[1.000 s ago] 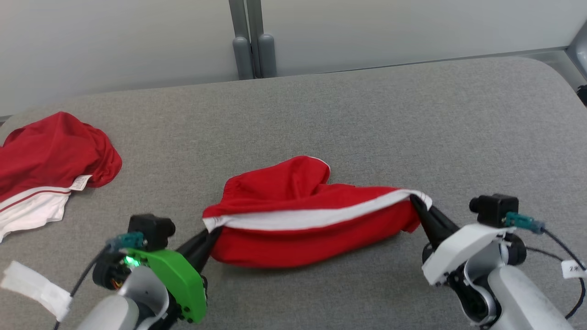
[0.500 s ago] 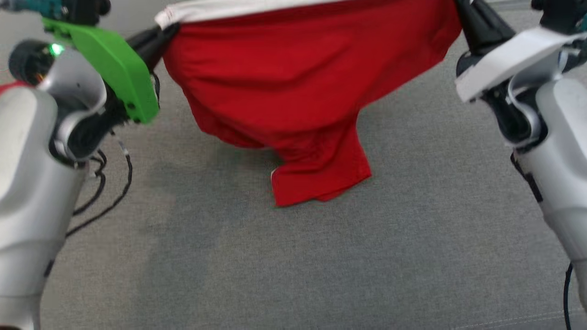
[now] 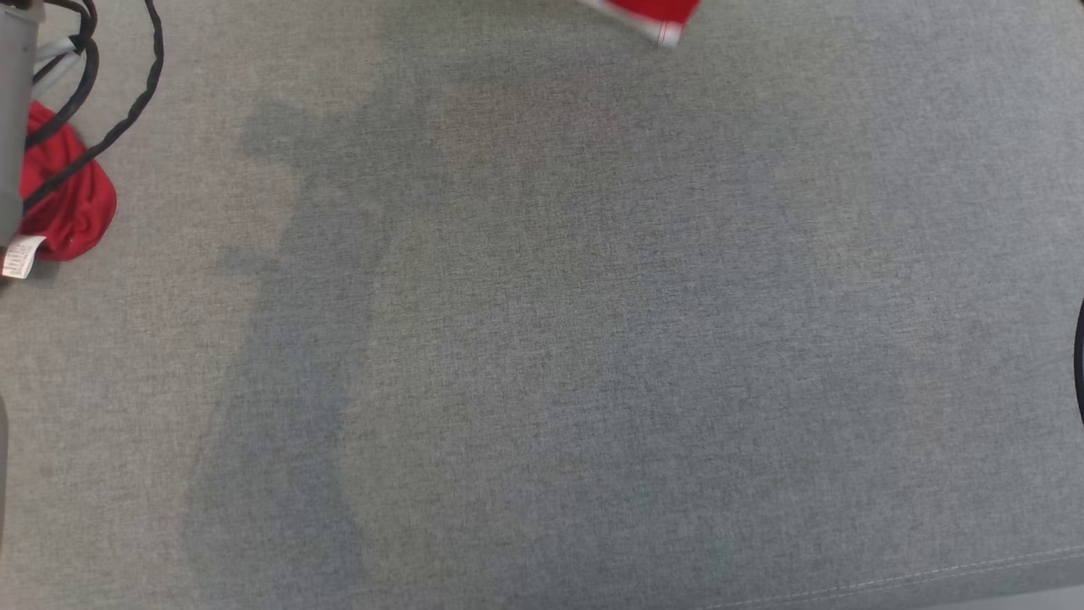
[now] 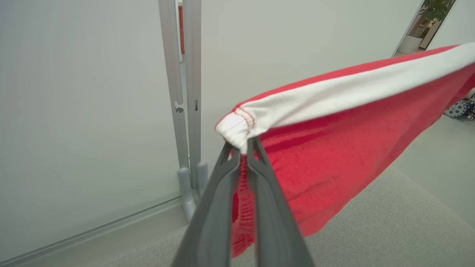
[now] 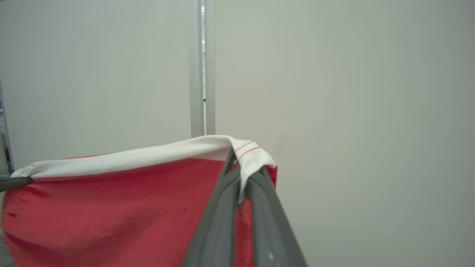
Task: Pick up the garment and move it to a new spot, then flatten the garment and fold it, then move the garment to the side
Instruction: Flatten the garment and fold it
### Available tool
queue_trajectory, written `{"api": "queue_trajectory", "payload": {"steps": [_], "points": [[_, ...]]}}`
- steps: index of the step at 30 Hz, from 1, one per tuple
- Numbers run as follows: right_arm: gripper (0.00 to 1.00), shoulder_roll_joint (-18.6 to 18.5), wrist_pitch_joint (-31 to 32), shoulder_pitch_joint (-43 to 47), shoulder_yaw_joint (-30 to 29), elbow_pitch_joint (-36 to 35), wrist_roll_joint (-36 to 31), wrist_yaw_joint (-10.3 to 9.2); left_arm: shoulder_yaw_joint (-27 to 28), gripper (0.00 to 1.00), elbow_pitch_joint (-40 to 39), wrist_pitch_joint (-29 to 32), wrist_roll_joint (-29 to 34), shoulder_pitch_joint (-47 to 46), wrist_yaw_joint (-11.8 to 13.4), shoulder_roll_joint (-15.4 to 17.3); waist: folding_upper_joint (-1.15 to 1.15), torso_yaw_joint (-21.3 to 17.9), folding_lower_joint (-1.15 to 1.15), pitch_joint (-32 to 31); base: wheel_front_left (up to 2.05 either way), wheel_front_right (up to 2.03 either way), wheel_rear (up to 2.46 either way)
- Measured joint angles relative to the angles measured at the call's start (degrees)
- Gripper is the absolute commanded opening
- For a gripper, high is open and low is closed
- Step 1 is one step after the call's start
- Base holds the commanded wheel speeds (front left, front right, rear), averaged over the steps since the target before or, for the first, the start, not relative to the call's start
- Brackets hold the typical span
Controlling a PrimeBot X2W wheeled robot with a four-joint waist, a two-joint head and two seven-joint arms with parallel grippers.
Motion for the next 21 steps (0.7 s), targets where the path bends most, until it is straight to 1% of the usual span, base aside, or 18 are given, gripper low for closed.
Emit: {"api": "queue_trajectory", "payload": {"steps": [4, 7, 10, 12, 15, 19, 21], "points": [[0.00, -0.66, -0.94, -1.09, 4.00, 1.23, 0.86, 0.00, -2.00, 0.00, 1.92, -2.98, -3.45, 0.31, -0.09, 0.30, 0.00, -0.17, 0.00, -0.20, 0.00, 0.00, 0.00], [0.00, -1.53, -1.18, 2.84, 7.77, 1.52, 2.01, 0.00, -4.66, 0.00, 0.26, -4.42, -7.42, 5.21, -0.08, 1.09, 0.00, -0.03, 0.00, -1.13, 0.00, 0.00, 0.00], [0.00, -3.15, -1.45, 9.18, 10.37, 0.68, 3.19, 0.00, -8.89, 0.00, -3.63, -4.45, -10.53, 12.04, -0.08, 3.75, 0.00, 0.02, -0.01, -2.49, 0.00, 0.00, 0.00], [0.00, -4.35, -1.58, 14.51, 12.13, -0.78, 4.44, 0.00, -11.66, 0.00, -6.80, -3.76, -13.07, 17.12, -0.08, 6.58, 0.00, 0.02, -0.01, -3.74, 0.00, 0.00, 0.00], [0.00, -5.72, -1.42, 22.60, 14.52, -3.05, 6.56, 0.00, -14.91, 0.00, -11.12, -2.41, -16.55, 25.10, -0.08, 9.84, 0.00, -0.03, -0.01, -5.83, 0.00, 0.00, 0.00], [0.00, -8.82, 1.58, 32.92, 17.70, -7.81, 9.81, 0.00, -18.09, 0.00, -17.11, -0.48, -20.75, 34.42, -0.08, 13.19, 0.00, -0.10, -0.02, -9.25, 0.00, 0.00, 0.00], [0.00, -10.37, 3.52, 37.40, 18.75, -10.80, 11.81, 0.00, -19.78, 0.00, -19.84, 0.89, -21.84, 38.65, -0.08, 14.72, 0.00, -0.13, -0.01, -11.03, 0.00, 0.00, 0.00]]}}
